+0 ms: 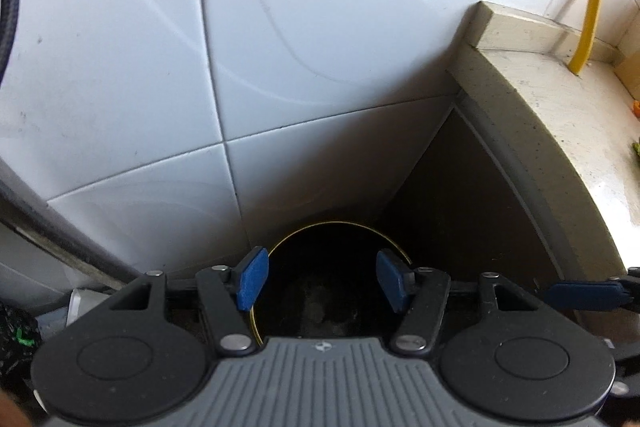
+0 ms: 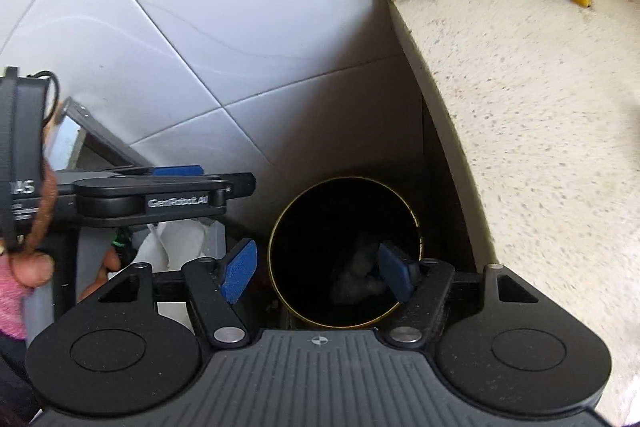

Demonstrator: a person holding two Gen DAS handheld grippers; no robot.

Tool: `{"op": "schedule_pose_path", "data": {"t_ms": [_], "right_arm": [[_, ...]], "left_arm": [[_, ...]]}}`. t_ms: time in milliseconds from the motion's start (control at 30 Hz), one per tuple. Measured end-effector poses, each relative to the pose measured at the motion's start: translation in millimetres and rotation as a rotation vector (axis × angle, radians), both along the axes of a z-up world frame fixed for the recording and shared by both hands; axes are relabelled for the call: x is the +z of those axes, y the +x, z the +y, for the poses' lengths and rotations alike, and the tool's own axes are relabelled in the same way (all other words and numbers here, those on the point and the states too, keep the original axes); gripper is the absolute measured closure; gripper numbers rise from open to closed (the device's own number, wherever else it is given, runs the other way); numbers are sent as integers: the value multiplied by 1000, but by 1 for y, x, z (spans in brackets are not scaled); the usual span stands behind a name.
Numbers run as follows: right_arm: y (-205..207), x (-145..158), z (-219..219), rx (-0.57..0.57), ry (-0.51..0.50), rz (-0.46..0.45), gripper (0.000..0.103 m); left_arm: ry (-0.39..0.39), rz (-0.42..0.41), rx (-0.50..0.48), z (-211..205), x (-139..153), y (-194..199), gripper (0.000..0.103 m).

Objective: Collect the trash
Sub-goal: 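Open both grippers over the black bin to drop the bags, then move both tools back over the countertop toward the foam nets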

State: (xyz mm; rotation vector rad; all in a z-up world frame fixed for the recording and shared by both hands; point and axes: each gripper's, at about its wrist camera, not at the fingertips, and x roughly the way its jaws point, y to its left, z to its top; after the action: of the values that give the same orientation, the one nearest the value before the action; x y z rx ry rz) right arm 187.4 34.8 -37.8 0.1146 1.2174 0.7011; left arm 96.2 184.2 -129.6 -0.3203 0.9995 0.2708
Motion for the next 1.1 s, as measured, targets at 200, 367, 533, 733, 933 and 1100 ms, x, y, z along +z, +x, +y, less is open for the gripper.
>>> {"op": "schedule_pose_path", "data": {"t_ms": [200, 367, 533, 733, 933, 1100], "right_arm": [[-12, 17, -6, -8, -4, -46, 29], [-20, 29, -16, -41, -4, -96, 28], [-25, 36, -30, -85, -3, -130, 27], [-26, 44, -47, -151, 4, -160, 27], [-26, 48, -64, -201, 7, -180, 27], [-28, 56, -81, -253, 4, -189, 27]], "left_arm": [[15, -31, -12, -5, 7, -2, 39], [32, -57, -46, -15, 13, -5, 39], [47, -89, -98, -29, 25, -7, 38], [53, -133, -145, -44, 41, -7, 38], [57, -170, -184, -56, 56, -4, 36], [65, -190, -230, -69, 65, -1, 36]]}}
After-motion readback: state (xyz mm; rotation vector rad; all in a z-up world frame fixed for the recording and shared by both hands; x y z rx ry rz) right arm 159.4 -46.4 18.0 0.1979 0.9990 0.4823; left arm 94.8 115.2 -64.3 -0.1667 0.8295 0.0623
